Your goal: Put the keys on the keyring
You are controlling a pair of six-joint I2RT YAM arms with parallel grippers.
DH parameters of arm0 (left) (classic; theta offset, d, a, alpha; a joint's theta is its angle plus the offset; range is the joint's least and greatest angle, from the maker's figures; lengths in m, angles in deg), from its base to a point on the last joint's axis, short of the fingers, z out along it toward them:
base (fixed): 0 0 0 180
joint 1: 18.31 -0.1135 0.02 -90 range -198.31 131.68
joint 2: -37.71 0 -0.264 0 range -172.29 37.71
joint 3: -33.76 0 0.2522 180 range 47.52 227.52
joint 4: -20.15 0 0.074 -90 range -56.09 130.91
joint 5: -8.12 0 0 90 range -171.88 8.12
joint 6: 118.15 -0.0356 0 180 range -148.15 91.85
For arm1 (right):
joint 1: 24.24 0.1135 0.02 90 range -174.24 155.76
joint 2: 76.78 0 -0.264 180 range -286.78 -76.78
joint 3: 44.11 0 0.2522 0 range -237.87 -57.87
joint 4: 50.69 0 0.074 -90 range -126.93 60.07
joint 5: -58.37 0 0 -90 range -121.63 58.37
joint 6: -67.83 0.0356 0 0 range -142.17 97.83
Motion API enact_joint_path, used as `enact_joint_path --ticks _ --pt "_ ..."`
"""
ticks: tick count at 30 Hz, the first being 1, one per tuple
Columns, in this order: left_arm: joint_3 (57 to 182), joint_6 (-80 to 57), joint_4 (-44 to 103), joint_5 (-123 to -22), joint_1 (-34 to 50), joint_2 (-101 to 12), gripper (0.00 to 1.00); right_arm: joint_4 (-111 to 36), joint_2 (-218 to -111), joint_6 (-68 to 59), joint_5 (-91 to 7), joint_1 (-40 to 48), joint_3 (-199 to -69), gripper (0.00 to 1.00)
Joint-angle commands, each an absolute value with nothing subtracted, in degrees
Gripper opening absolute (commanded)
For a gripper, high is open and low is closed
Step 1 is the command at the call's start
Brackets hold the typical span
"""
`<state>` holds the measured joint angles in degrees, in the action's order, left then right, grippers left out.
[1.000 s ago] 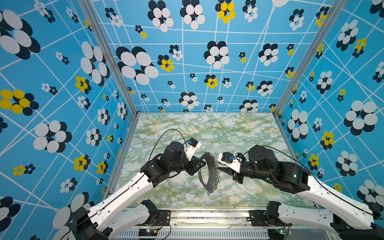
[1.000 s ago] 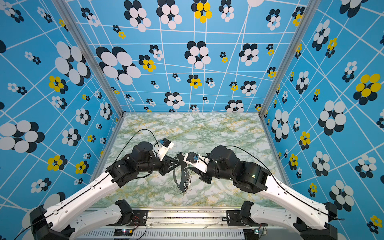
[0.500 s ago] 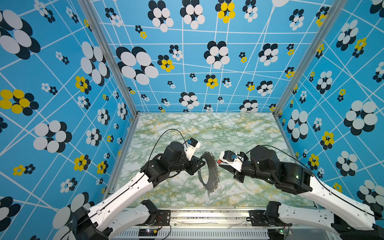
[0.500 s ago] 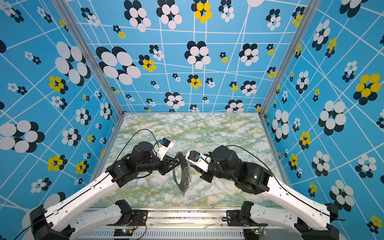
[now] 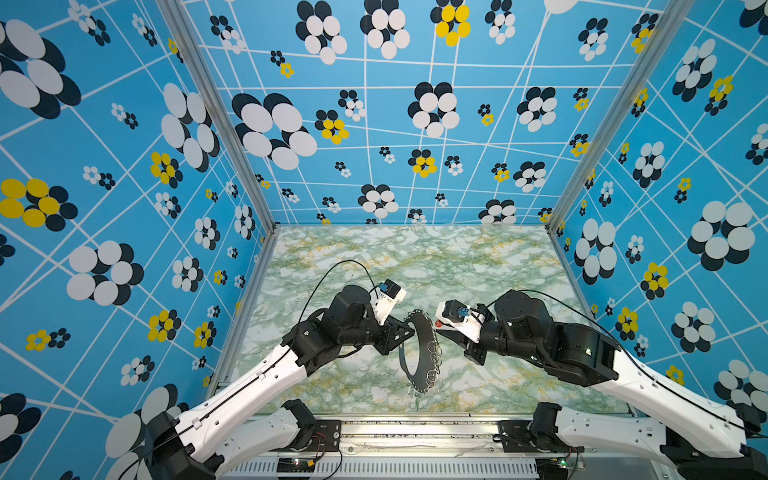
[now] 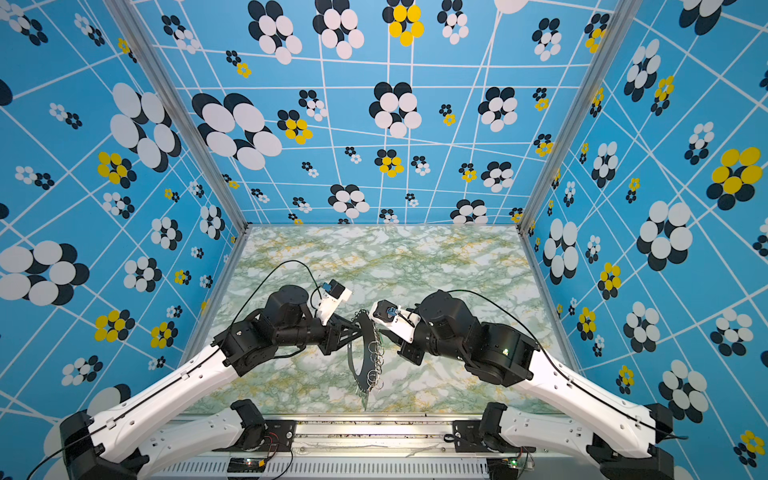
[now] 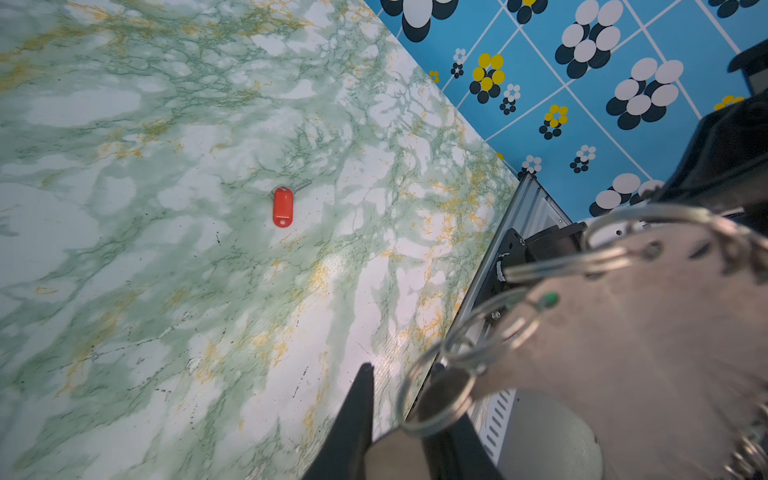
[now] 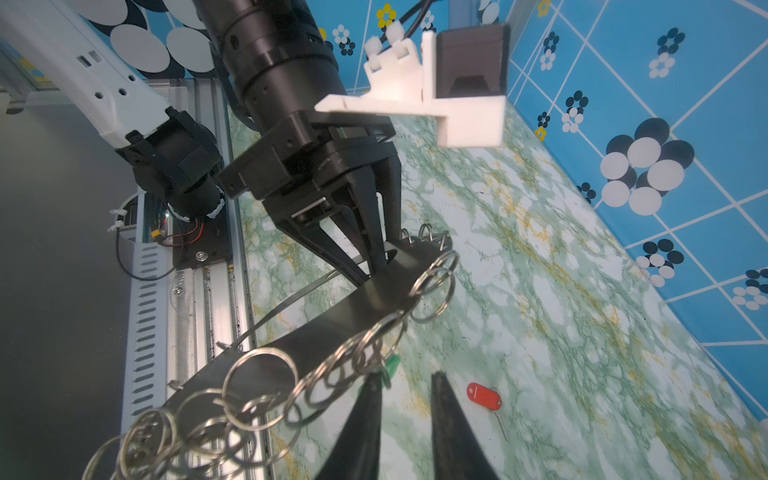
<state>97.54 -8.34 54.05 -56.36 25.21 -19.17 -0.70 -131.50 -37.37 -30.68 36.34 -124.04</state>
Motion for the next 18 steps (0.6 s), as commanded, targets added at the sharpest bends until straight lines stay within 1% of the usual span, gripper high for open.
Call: enact_joint_path --ticks 1,13,18 --pt "99.2 -9.2 52.7 -55.3 25.3 -18.5 0.0 0.2 -128.7 -35.5 -32.0 36.2 -123.8 0.26" --pt "100.2 -9.6 53.5 -57.1 25.4 -18.5 0.0 2.3 -129.1 -32.2 -41.8 36.3 -124.3 0.27" --pt "100.1 -9.6 53.5 -57.1 25.3 -18.5 0.0 2.3 -129.0 -31.3 -43.1 36.3 -123.9 0.27"
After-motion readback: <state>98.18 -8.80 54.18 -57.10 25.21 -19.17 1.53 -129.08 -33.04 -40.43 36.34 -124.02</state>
